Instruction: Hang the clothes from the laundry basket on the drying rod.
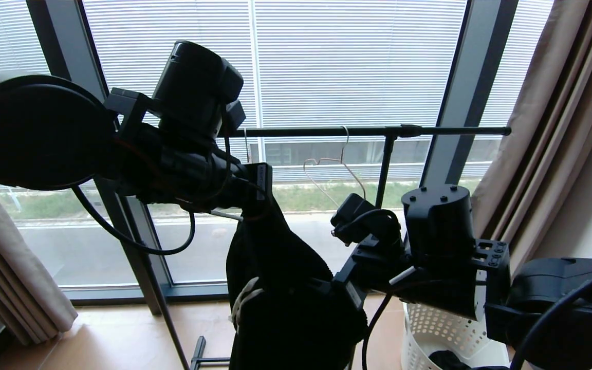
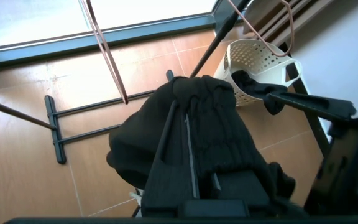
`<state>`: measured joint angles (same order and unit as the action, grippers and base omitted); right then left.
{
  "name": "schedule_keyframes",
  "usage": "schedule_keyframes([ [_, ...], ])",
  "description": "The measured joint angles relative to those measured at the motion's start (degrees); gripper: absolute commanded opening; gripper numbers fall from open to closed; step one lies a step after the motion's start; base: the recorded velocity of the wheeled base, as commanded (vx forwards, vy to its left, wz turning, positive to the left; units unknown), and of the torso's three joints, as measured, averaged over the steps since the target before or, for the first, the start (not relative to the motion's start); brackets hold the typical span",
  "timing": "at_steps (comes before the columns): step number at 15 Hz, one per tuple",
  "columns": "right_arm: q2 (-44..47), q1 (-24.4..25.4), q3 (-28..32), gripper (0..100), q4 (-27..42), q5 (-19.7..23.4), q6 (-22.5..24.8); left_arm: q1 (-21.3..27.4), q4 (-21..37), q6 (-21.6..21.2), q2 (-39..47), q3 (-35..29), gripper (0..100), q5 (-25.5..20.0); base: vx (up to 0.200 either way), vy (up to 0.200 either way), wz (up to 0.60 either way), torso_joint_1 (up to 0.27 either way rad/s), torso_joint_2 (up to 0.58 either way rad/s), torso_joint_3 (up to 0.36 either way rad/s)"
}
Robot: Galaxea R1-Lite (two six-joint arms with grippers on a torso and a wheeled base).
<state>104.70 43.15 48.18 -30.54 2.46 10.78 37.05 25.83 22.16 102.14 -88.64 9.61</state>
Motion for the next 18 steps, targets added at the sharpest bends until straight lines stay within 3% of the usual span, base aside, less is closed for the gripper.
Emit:
schedule_keyframes([
  [7,-0.8,-2.1,-9.4,100,-0.9,0.1,-1.0,0.2,0.0,0.0,-1.8,2.1,0,-0.2,0.0,0.0,0.0,0.0,0.0,0.0],
  [8,-0.9,-2.4,-10.0,0,-0.8,0.1,-1.0,0.2,0.0,-0.1,-1.9,2.1,0,-0.3,0.0,0.0,0.0,0.0,0.0,0.0],
  [14,-2.3,-4.0,-11.0,0,-1.9,-0.3,-6.1,0.3,0.0,-0.2,-2.1,3.7,0,-0.5,0.0,0.0,0.0,0.0,0.0,0.0],
  [15,-2.9,-5.3,-11.3,0,-1.9,-0.5,-8.1,0.4,0.0,-0.5,-2.3,4.6,100,-0.5,0.0,0.0,0.0,0.0,0.0,0.0],
  [18,-5.2,-9.9,-11.5,0,-2.0,-0.7,-14.2,1.7,-0.2,-4.1,-3.1,8.8,100,-0.6,0.0,0.0,0.0,0.0,0.0,0.0],
])
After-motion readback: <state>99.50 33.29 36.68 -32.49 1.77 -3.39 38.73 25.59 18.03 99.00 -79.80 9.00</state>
